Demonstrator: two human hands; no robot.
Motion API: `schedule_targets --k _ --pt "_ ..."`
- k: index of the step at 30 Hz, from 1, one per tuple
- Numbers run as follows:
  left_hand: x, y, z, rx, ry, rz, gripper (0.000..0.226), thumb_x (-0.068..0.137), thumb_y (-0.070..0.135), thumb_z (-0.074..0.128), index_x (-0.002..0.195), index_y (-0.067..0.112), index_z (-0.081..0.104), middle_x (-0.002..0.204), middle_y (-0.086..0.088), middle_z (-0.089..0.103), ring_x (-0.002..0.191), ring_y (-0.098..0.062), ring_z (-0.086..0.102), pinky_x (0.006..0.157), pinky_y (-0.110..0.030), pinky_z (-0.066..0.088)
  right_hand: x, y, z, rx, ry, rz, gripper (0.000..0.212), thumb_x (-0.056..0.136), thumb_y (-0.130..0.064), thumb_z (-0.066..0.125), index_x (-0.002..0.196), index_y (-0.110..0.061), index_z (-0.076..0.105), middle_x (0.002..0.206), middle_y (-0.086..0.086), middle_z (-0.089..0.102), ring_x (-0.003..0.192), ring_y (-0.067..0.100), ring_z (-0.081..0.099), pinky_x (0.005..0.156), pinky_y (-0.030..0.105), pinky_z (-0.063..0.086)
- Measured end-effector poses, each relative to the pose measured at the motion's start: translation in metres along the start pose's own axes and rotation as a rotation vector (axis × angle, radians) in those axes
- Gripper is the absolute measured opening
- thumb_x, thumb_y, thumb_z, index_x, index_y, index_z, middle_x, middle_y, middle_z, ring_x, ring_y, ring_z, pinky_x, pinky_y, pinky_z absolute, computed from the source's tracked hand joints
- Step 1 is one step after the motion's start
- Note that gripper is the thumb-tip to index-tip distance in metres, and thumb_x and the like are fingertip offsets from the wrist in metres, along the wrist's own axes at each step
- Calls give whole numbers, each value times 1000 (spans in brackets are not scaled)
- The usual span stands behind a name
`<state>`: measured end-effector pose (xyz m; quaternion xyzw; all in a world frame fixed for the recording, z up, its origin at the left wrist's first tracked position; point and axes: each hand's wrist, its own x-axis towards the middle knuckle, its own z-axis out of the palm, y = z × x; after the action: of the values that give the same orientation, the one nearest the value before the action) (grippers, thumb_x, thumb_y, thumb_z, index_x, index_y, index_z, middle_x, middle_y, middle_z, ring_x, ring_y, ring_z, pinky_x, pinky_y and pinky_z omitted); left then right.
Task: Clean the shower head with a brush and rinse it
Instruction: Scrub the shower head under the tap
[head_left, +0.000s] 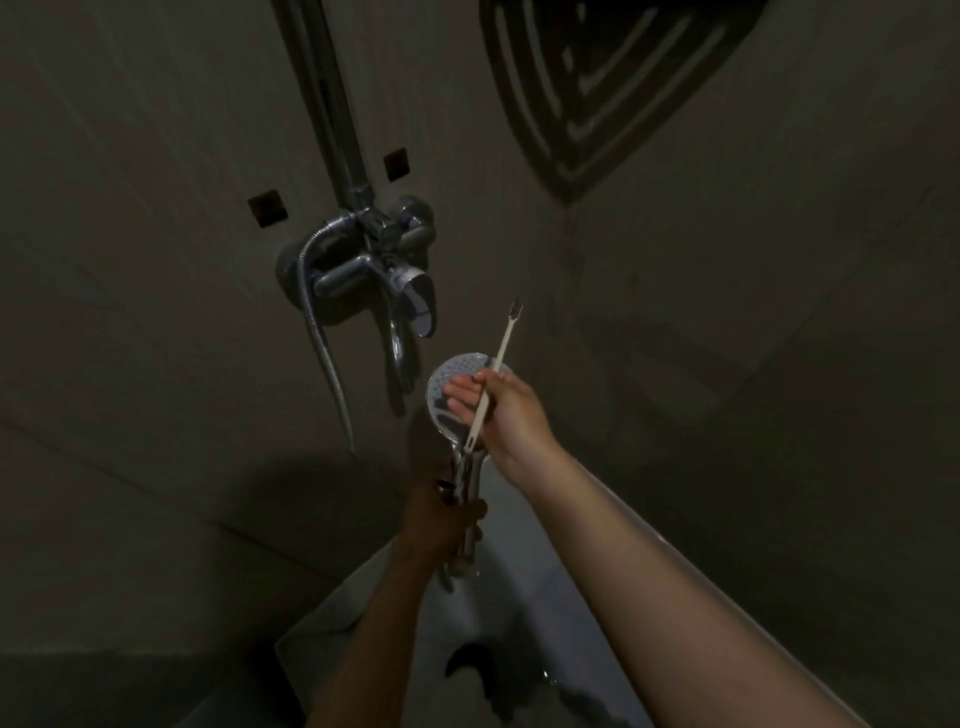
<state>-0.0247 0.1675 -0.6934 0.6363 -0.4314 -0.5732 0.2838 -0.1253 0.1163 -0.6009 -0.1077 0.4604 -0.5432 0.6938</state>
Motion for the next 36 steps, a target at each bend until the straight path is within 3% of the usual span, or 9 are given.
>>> schedule_targets --k 3,7,10,13,15,21,26,36 --pt "27 -16 -9 -2 7 -40 49 77 -9 66 119 7 48 98 -19 61 59 -24 60 45 -25 52 25 4 8 80 25 18 19 101 -8 35 89 -4 49 98 20 61 88 24 63 86 35 52" --pt "55 -37 -14 34 23 -89 55 71 -5 71 115 21 48 97 -17 64 76 -37 64 73 -51 57 61 12 17 132 55 37 21 101 -8 32 86 -7 46 107 20 61 116 32 58 101 42 45" --pt "69 -43 -19 16 -12 -139 56 72 -7 66 121 12 50 73 -11 66 56 -27 64 59 -38 55 84 17 24 182 60 38 25 102 -10 31 82 -12 45 99 11 61 128 31 50 102 42 42" --pt "76 -44 -22 -53 12 -160 52 74 -9 64 119 14 52 64 -7 65 43 -15 61 47 -27 50 98 17 29 269 15 40 25 102 -12 30 81 -13 44 128 18 57 128 31 51 106 46 40" --pt "82 -48 -26 -84 42 -159 52 74 -11 63 116 18 53 59 -5 65 39 -13 60 44 -26 49 102 15 34 331 -14 38 23 102 -13 30 83 -13 43 135 21 53 126 32 52 104 47 41" --pt "94 -52 -37 -105 86 -125 51 74 -12 62 112 20 54 65 -6 64 45 -18 60 48 -28 49 104 9 45 388 7 42 22 101 -9 33 82 -10 44 135 30 49 126 38 50 91 43 44" --pt "97 -50 -42 -92 61 -116 49 75 -10 63 115 16 53 73 -10 64 54 -22 61 49 -30 48 102 8 44 367 30 39 22 100 -10 36 80 -9 46 136 27 49 127 36 50 92 42 44" --pt "98 -49 -41 -36 78 -123 51 74 -9 64 112 23 52 71 -7 63 44 -14 60 42 -24 46 99 8 42 349 43 41 23 100 -11 37 81 -9 49 134 25 52 124 34 52 94 42 45"
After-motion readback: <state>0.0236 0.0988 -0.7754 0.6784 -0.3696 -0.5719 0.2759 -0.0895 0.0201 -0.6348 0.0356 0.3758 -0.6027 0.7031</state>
